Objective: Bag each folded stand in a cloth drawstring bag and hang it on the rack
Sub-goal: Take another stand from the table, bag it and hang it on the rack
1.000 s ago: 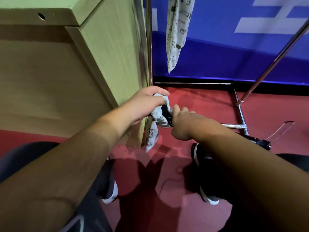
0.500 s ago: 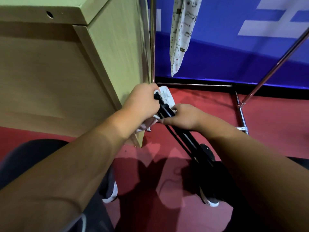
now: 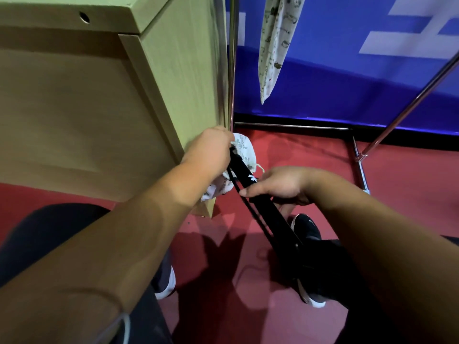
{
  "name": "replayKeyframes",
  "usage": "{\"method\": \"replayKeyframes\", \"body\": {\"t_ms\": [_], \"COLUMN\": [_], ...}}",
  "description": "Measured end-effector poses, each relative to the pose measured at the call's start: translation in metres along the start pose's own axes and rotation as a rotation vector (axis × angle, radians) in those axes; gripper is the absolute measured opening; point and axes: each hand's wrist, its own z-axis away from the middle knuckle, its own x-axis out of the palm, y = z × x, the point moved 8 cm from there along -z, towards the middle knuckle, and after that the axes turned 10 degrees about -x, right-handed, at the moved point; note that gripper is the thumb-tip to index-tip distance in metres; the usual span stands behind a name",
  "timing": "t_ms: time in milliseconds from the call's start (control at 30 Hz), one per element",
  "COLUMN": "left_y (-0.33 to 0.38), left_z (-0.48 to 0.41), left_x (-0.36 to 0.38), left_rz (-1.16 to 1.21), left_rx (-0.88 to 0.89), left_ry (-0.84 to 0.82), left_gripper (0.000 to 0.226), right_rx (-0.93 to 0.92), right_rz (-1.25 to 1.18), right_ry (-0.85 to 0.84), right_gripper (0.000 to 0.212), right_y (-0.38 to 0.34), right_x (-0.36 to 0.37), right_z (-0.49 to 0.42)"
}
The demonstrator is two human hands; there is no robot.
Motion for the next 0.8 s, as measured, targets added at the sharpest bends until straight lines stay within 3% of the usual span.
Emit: {"method": "replayKeyframes", "body": {"t_ms": [100, 200, 300, 367, 500, 633, 700, 800], "left_y": [0.006, 0.016, 0.041, 0.047, 0.020, 0.016, 0.021, 0.027], "left_z": [0.004, 0.009, 0.024, 0.027, 0.007, 0.006, 0.010, 0.020], "left_x": [0.005, 0.003, -0.003, -0.002, 0.000, 0.014, 0.018, 0.015], "left_rz": [0.151, 0.337, 0.500, 0.485, 0.309, 0.234, 0.283, 0.522], "left_rx": [0.022, 0.033, 0.160, 0.189, 0.032, 0.105, 0.158, 0.193], "left_ry": [-0.042, -0.069, -0.170, -0.192, -0.132, -0.302, -0.382, -0.481], "left_gripper": [0.021, 0.017, 0.021, 0.021, 0.023, 0.040, 0.041, 0.023], "right_rx": [-0.032, -0.092, -0.150, -0.140, -0.061, -0.102, -0.104, -0.059], "right_rz": [-0.015, -0.009, 0.004, -0.088, -0.382, -0.586, -0.652, -0.654], "right_ry": [0.027, 0.114, 0.180, 0.164, 0.182, 0.220, 0.265, 0.156], "right_gripper": [0.038, 0.026, 0.013, 0.014, 0.014, 0.025, 0.022, 0.040], "right_y": [-0.003, -0.008, -0.015, -0.016, -0.016, -0.023, -0.019, -0.021], "right_x": [0.006, 0.004, -0.003, 0.000, -0.001, -0.020, -0.032, -0.025], "right_z": [-0.001, -0.006, -0.011, -0.014, -0.010, -0.008, -0.006, -0.005]}}
